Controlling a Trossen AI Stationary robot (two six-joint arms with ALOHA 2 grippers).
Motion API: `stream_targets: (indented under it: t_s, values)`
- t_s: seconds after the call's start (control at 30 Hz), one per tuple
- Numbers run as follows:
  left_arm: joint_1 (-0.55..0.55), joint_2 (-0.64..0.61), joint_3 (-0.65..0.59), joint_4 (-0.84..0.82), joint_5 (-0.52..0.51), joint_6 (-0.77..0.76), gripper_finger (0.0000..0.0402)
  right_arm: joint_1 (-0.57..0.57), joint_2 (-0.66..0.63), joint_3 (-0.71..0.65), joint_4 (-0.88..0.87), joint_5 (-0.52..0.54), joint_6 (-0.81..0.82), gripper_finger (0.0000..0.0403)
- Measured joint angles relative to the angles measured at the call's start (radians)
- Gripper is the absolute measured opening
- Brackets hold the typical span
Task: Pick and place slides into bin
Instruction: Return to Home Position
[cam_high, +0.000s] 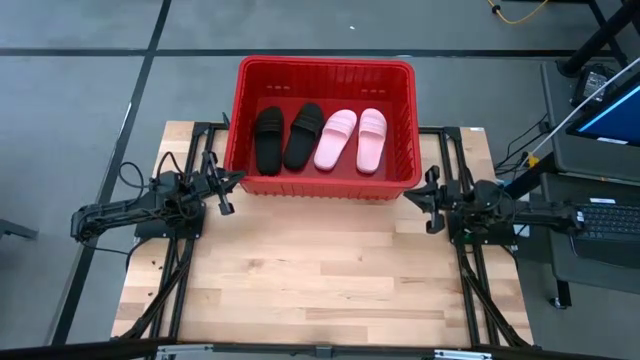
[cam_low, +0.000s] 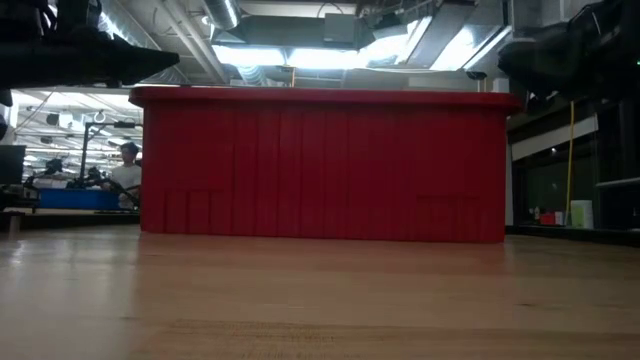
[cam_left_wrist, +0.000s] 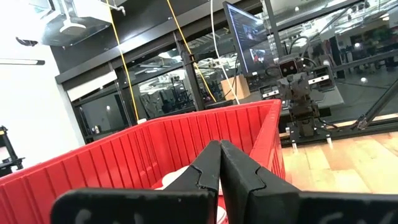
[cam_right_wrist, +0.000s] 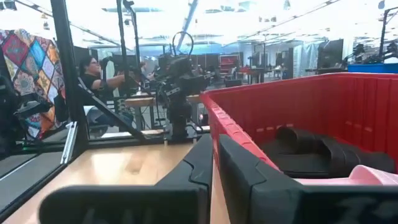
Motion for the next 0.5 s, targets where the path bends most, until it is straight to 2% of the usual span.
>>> stream_targets:
  t_s: [0.13, 0.4, 0.5]
  values:
    - [0.000, 0.000, 0.000, 0.000, 0.000, 0.000, 0.0005, 0.000, -0.081, 0.001, -0.096, -0.002, -0.022, 0.0028]
    - [0.000, 0.000, 0.000, 0.000, 0.000, 0.000, 0.0007, 0.001, -0.079, 0.002, -0.203, -0.002, -0.055, 0.0028]
    - [0.000, 0.000, 0.000, 0.000, 0.000, 0.000, 0.0004, 0.001, -0.077, 0.002, -0.202, -0.002, -0.009, 0.0028]
